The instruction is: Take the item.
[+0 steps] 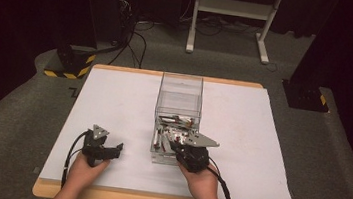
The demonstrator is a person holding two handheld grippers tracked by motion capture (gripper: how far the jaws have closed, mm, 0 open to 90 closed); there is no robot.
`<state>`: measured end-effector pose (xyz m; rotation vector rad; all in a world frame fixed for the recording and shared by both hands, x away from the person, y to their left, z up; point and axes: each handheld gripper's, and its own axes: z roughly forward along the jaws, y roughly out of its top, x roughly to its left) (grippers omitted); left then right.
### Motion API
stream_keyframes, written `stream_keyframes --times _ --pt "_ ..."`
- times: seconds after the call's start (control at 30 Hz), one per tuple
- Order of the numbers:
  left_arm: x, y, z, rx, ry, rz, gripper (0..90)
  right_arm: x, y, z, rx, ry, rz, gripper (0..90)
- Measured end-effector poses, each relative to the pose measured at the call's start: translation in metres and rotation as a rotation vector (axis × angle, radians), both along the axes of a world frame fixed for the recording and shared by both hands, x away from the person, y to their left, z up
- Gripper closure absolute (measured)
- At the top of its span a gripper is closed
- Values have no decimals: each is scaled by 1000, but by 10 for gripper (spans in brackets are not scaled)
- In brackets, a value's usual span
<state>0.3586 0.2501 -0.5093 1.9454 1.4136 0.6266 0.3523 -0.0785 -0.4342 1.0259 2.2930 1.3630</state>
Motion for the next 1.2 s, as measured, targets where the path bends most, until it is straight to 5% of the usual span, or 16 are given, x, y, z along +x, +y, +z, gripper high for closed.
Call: stream_keyframes --times 1.2 --pt "0 0 0 -1 1 3 140 1 -20 13 75 -82 -22 878"
